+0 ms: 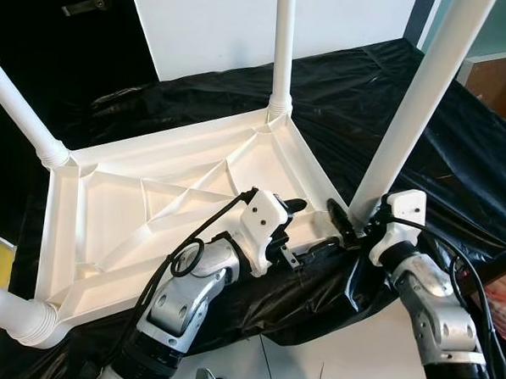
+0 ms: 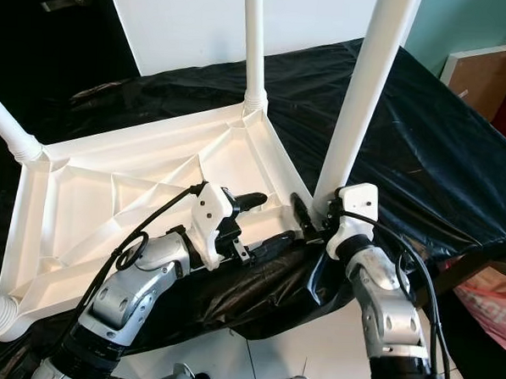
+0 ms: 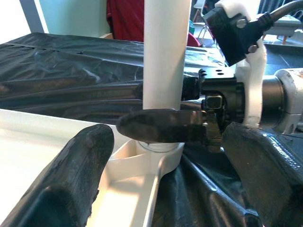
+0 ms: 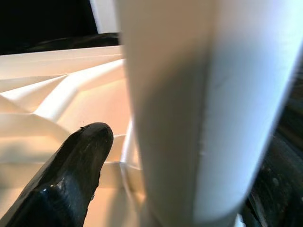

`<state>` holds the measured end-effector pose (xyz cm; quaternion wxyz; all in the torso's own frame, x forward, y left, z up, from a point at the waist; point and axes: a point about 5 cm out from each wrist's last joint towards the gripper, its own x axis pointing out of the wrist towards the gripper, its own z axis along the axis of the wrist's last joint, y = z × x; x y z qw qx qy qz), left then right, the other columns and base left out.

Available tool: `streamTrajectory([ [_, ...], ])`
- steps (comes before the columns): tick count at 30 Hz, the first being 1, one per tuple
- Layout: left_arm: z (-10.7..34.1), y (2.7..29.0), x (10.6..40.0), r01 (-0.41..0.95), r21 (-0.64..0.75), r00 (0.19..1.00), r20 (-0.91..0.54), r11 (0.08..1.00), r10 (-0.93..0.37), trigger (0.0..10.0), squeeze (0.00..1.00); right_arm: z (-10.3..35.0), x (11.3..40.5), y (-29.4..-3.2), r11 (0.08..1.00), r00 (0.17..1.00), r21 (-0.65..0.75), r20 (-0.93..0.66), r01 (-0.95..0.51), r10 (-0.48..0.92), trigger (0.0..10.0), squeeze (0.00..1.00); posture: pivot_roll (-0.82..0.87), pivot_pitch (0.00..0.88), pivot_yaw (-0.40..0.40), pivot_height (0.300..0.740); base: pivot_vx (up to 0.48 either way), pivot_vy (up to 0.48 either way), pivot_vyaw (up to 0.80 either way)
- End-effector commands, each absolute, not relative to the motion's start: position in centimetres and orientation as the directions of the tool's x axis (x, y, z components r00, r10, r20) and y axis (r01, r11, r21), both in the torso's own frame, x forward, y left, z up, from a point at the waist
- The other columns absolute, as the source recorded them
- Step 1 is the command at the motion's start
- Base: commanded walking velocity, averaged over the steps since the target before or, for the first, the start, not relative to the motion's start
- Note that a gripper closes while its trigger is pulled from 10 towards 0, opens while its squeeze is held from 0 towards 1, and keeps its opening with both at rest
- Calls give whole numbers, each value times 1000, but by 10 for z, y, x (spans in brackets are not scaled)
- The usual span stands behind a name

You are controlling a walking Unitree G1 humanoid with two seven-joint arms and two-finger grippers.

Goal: Building children table

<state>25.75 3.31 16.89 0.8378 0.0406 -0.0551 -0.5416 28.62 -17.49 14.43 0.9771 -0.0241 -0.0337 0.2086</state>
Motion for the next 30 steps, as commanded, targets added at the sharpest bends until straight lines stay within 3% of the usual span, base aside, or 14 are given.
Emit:
streamTrajectory([
  [1,169,34,259,890,137,433,46,435,-900,10000,0,143,287,-172,889,889,-65,51,-452,456,10000,0,-120,86,72,740,0,0,0],
  [7,170,35,261,886,138,439,49,442,-897,10000,0,149,295,-175,845,849,-116,32,-521,528,10000,0,-115,87,68,740,0,0,0],
  [8,170,35,261,885,139,442,50,445,-896,10000,0,148,297,-177,831,836,-131,17,-541,548,4157,0,-113,85,66,740,0,0,0],
  [9,170,35,261,884,140,444,50,447,-895,10000,0,147,298,-179,820,828,-139,5,-555,561,0,0,-112,85,64,740,0,0,0],
  [27,170,36,261,881,139,450,50,452,-892,10000,0,128,293,-198,827,836,-122,-79,-549,543,0,0,-112,92,68,740,0,0,0],
  [28,170,36,261,881,141,449,49,451,-892,10000,0,127,294,-199,846,855,-121,-76,-519,514,10000,0,-116,97,74,740,0,0,0],
  [30,170,36,261,882,142,448,48,450,-893,10000,0,126,295,-199,867,875,-111,-71,-485,480,10000,0,-118,99,73,740,0,0,0],
])
